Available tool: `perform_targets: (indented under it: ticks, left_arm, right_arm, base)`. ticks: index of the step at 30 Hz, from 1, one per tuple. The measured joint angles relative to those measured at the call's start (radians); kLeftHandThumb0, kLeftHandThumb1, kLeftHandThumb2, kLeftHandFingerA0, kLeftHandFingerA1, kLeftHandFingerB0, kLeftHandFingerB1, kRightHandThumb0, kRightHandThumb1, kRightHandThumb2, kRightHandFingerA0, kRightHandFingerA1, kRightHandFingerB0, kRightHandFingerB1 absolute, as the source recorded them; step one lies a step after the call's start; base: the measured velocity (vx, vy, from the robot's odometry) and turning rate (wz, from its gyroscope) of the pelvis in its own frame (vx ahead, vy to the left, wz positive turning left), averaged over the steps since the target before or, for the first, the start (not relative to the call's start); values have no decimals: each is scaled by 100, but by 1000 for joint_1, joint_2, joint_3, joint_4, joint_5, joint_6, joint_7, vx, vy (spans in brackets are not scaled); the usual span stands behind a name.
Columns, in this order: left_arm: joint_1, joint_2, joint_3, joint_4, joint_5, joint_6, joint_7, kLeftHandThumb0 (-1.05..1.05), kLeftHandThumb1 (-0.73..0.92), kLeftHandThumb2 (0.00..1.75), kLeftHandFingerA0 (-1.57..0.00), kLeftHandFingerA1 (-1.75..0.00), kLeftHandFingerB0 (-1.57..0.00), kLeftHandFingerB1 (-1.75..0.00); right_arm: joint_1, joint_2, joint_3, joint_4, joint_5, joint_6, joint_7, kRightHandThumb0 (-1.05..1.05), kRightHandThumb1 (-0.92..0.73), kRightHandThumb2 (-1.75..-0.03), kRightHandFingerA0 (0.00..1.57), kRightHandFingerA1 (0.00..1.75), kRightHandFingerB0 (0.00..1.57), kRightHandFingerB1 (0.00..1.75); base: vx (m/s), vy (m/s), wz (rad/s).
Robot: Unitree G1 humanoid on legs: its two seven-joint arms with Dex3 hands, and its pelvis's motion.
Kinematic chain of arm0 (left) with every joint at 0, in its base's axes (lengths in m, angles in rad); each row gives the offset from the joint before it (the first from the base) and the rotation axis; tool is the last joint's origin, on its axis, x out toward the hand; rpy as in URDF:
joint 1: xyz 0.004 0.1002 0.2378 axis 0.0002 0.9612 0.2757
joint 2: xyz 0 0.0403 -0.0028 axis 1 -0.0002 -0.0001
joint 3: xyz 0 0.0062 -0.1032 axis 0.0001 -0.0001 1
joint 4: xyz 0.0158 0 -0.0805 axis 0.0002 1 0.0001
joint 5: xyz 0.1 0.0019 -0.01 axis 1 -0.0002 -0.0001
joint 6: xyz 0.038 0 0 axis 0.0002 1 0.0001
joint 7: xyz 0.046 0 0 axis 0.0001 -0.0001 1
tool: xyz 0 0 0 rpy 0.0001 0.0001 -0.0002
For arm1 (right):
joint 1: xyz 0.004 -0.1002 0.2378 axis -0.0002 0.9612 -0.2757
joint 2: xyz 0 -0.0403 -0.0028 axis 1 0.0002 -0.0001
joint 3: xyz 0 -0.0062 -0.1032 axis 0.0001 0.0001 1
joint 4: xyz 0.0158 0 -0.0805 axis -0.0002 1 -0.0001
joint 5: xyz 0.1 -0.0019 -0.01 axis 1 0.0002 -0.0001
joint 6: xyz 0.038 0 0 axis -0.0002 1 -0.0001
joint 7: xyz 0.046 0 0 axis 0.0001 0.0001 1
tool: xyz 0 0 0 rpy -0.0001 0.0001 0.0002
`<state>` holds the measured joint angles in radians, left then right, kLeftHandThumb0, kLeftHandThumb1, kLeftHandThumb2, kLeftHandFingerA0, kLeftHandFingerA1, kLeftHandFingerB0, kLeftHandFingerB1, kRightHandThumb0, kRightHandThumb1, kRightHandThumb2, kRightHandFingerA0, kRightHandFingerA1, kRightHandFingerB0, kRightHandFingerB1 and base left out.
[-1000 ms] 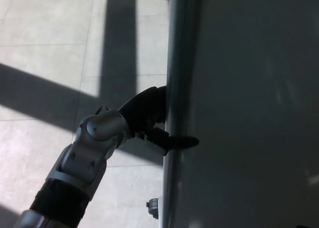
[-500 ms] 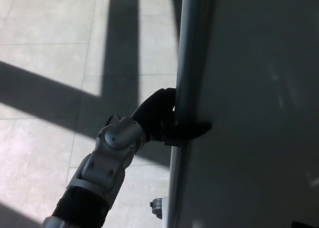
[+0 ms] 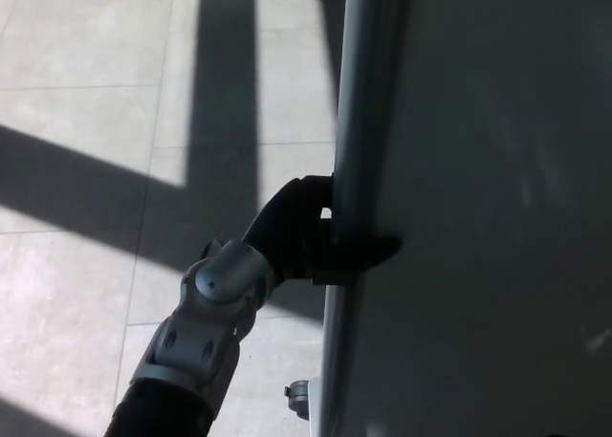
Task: A white board is being place on the right hand side and parallel to the robot and the robot uses its left hand to grab on the leftside of the whiteboard and drag the whiteboard from the right hand side to the left hand side
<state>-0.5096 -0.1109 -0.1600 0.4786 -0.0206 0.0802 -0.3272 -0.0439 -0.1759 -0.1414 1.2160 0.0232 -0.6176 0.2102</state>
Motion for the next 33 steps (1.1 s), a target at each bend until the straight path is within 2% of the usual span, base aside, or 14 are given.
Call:
perform_targets:
  ticks: [4, 5, 6, 7, 11, 12, 15, 19, 20, 23, 24, 25, 30, 33]
  left_arm:
    - [17, 19, -16, -22, 4, -10, 5, -20, 67, 59, -88, -99, -81, -63]
    - [18, 21, -16, -23, 4, -10, 6, -19, 64, 58, -90, -97, -82, -63]
    - [22, 28, -18, -28, 4, -11, 5, -19, 64, 58, -90, -97, -82, -63]
    - [25, 34, -15, -27, 0, -15, -1, -14, 65, 59, -90, -96, -82, -63]
    - [26, 60, 13, -19, -29, -11, -41, -14, 65, 59, -90, -96, -82, -63]
    - [26, 67, 18, -17, -36, -9, -50, -17, 62, 58, -89, -89, -84, -62]
    - [23, 114, 41, -16, -58, 3, -91, -17, 62, 58, -86, -103, -85, -61]
    - [18, 184, 75, -6, -87, 12, -155, -17, 62, 58, -86, -103, -85, -61]
    - [17, 196, 83, -3, -92, 13, -166, -16, 64, 59, -89, -90, -85, -61]
    - [13, 249, 111, 12, -115, 24, -209, -16, 64, 59, -89, -90, -85, -61]
    - [12, 266, 119, 16, -120, 27, -220, -26, 57, 57, -94, -107, -87, -59]
    - [11, 282, 126, 24, -124, 27, -232, -27, 57, 57, -91, -107, -86, -57]
    - [8, 385, 153, 58, -148, 30, -300, -23, 57, 56, -82, -113, -87, -59]
    - [9, 429, 176, 78, -162, 46, -336, -22, 56, 56, -83, -111, -90, -58]
  right_arm:
    - [3, 2, 9, 2, -7, 1, -6, -50, -66, -62, 91, 66, 57, 41]
    - [3, 2, 10, 2, -7, 1, -6, -48, -54, -95, 83, 75, 48, 57]
    - [3, 4, 10, 2, -7, 2, -6, -48, -54, -95, 83, 75, 48, 57]
    - [4, 4, 12, 2, -8, 2, -6, -50, -64, -64, 94, 67, 55, 43]
    - [4, 4, 12, 3, -12, 2, -7, -50, -64, -64, 94, 67, 55, 43]
    - [5, 3, 12, 4, -12, 2, -7, -49, -65, -63, 94, 67, 55, 42]
    - [-4, 2, 12, 1, -14, 5, -7, -49, -64, -62, 93, 69, 55, 43]
    - [-12, 0, 3, -2, -12, 10, -3, -49, -64, -62, 93, 69, 55, 43]
    - [-12, 0, 1, -2, -11, 11, -2, -52, -65, -61, 90, 67, 58, 43]
    - [-20, 0, -3, -3, -11, 14, 0, -52, -65, -61, 90, 67, 58, 43]
    - [-22, 0, -3, -3, -11, 15, 0, -60, -56, -93, 86, 73, 51, 57]
    - [-24, 0, -2, -3, -12, 16, 0, -52, -67, -61, 93, 62, 57, 41]
    - [-32, -5, 10, -4, -18, 21, -7, -52, -65, -60, 92, 64, 58, 42]
    - [-35, -6, 10, -4, -18, 23, -7, -50, -66, -61, 92, 63, 59, 42]
  base:
    - [0, 0, 0]
    - [0, 0, 0]
    - [0, 0, 0]
    - [0, 0, 0]
    - [0, 0, 0]
    - [0, 0, 0]
    - [0, 0, 0]
    - [0, 0, 0]
    - [0, 0, 0]
    - [0, 0, 0]
    - [0, 0, 0]
    - [0, 0, 0]
    - [0, 0, 0]
    - [0, 0, 0]
